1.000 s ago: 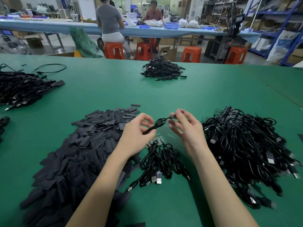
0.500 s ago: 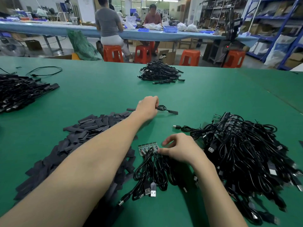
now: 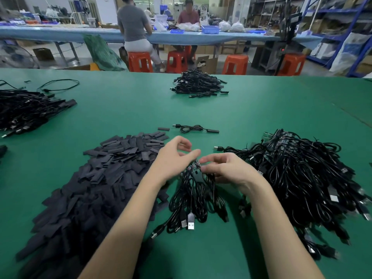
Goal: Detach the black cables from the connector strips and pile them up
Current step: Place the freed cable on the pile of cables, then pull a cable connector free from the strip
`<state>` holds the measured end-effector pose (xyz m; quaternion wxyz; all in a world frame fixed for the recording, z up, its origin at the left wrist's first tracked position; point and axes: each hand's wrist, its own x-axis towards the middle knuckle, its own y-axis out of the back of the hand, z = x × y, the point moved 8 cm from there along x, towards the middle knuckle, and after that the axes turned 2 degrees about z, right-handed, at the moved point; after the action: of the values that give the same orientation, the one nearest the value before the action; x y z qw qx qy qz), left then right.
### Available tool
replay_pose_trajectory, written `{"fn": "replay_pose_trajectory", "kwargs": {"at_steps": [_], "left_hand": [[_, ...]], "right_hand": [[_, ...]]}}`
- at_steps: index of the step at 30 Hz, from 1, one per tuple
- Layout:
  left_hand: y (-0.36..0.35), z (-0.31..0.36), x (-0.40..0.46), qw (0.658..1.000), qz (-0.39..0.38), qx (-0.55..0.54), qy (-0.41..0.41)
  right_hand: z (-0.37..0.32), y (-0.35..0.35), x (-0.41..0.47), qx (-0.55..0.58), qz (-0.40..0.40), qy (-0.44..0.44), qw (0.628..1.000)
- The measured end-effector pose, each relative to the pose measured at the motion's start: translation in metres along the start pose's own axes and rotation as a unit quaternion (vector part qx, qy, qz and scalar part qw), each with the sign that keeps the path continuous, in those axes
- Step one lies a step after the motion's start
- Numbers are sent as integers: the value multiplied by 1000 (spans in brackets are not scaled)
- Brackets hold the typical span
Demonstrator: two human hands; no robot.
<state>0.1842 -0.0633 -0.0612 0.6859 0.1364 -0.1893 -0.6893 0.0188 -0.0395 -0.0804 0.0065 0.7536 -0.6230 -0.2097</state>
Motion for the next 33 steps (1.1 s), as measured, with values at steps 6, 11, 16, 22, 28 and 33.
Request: {"fn": "replay_pose_trajectory", "kwargs": {"at_steps": [6, 11, 16, 22, 28, 33], "left_hand": [[-2, -10, -14, 991, -44, -100, 76], [-11, -14, -20, 953, -94, -268, 106], [-13, -12, -18, 949, -102, -283, 99], [-18, -3, -20, 903, -166, -386, 90], [9, -2, -11, 991, -51, -118, -24], [13, 16, -23, 988, 82, 70, -109]], "right_hand": [[-2, 7, -5, 47, -47, 35, 997], [-9, 8, 1, 69, 8, 71, 995], [-4, -5, 2, 127, -11, 54, 990], [-3, -24, -2, 242, -98, 3, 965], [-13, 8, -5, 229, -37, 22, 972], [-24, 8, -2, 241, -3, 44, 970]]}}
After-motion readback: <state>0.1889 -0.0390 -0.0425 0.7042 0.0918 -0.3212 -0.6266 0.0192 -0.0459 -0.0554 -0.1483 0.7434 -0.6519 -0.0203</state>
